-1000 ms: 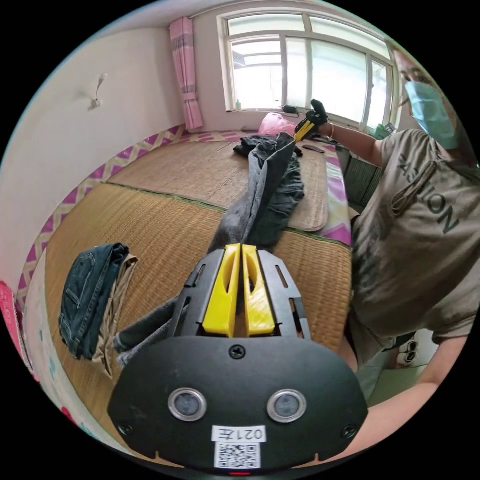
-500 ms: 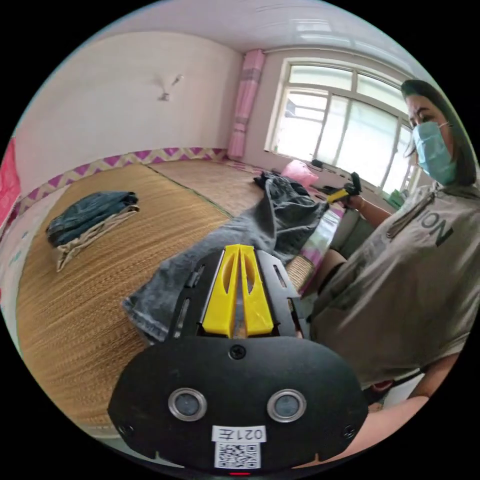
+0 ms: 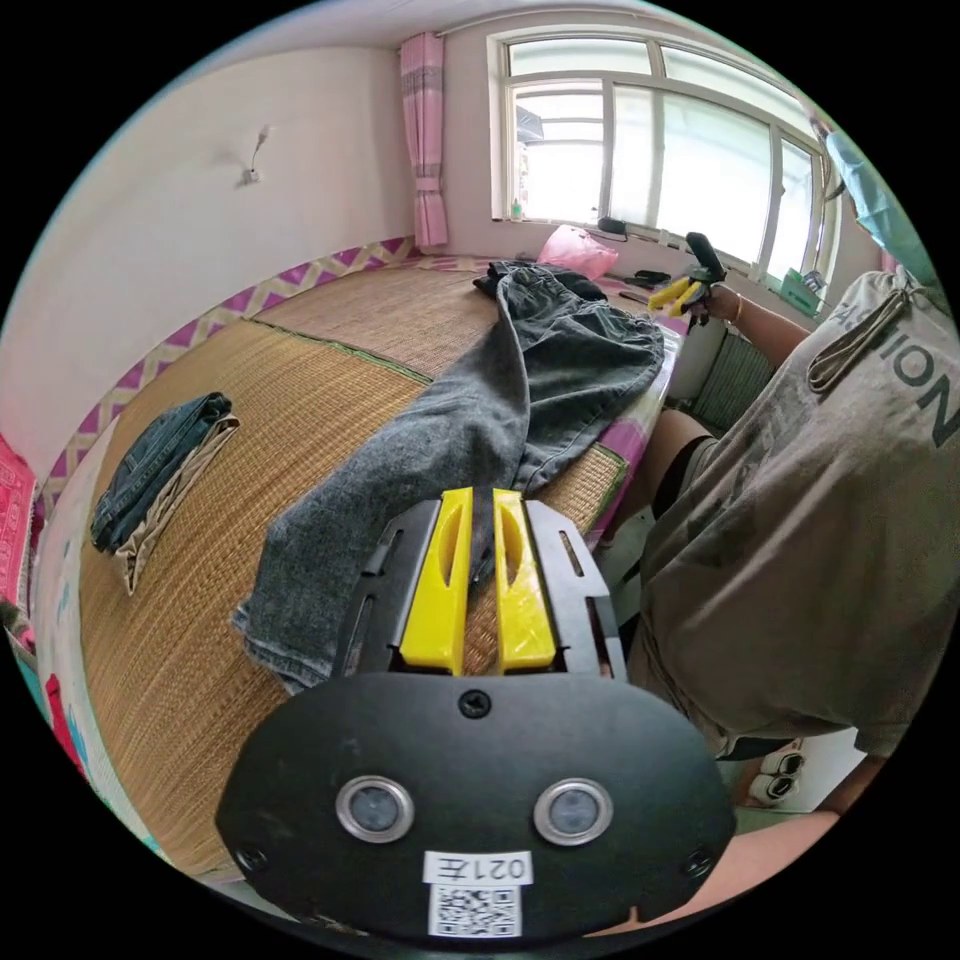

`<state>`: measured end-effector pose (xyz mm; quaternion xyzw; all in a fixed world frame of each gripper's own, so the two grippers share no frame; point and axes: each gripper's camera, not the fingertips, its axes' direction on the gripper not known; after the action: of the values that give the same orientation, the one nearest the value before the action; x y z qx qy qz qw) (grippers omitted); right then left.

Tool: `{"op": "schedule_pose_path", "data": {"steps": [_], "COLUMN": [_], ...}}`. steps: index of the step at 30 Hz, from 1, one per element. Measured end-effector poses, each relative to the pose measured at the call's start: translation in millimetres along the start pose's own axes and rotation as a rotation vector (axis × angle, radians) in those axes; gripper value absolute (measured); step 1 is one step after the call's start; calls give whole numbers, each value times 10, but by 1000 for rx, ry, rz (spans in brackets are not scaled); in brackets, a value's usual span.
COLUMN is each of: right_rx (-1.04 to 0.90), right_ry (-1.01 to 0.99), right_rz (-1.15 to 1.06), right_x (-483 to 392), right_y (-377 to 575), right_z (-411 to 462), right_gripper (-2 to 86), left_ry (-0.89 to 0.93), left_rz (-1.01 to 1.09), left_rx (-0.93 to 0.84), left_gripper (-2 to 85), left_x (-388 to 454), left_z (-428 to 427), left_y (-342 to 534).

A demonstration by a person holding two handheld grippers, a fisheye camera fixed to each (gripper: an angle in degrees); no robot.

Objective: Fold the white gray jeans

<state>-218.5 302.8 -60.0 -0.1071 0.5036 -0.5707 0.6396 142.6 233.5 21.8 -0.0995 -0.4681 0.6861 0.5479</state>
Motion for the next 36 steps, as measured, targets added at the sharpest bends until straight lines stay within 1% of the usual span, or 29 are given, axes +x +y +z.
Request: {"op": "schedule_pose_path", "data": {"steps": [1, 2, 4, 8, 10, 11, 13, 15, 16, 20, 22, 26, 29, 32, 34, 35, 36], "right_rx": [24, 23, 0, -64, -104, -112, -127, -129, -132, -193, -225, -187, -119, -71, -90, -102, -131], "right_ry": [89, 130, 232, 228, 264, 278, 334, 372, 358, 306, 297, 248, 216, 242, 277, 282, 291], "right_rz": [-63, -106, -290, -488, -601, -625, -696, -712, -717, -706, -720, -709, -671, -620, -568, -553, -517], "right_x": [-99, -163, -407, -607, -719, -742, -796, -785, -763, -701, -681, -587, -396, -85, 267, 364, 557], "right_y": [-178, -283, -747, -1409, -1729, -1791, -1977, -2078, -2133, -2290, -2354, -2487, -2712, -3149, -3611, -3728, -3943], "right_z": [-3, 38, 402, 1182, 1665, 1766, 2068, 2204, 2253, 2351, 2346, 2150, 1912, 1817, 1956, 2022, 2186], "right_gripper": [112, 112, 104, 104, 101, 100, 94, 87, 79, 50, 6, -8, -10, -10, -10, -10, -10], "left_ry": [-1, 4, 31, 41, 3, -9, -54, -17, -12, 26, 37, -16, -100, -192, -240, -243, -228], "left_rz": [21, 33, 67, 92, 87, 86, 83, 83, 68, 48, 44, 52, 96, 145, 133, 118, 69], "left_rx": [-13, -21, -76, -155, -148, -146, -176, -182, -170, -135, -114, -98, -87, -111, -191, -212, -262], "left_gripper": [66, 76, 114, 136, 114, 102, 56, 18, 6, -7, -9, -9, -9, -9, -10, -10, -10], "left_x": [44, 69, 157, 241, 263, 269, 289, 293, 287, 268, 279, 312, 176, -275, -867, -1034, -1372], "left_z": [55, 91, 279, 532, 586, 595, 668, 698, 691, 613, 538, 392, 198, 138, 395, 502, 757], "left_y": [-76, -116, -266, -376, -386, -385, -394, -414, -430, -519, -602, -794, -1162, -1748, -2229, -2328, -2489]}}
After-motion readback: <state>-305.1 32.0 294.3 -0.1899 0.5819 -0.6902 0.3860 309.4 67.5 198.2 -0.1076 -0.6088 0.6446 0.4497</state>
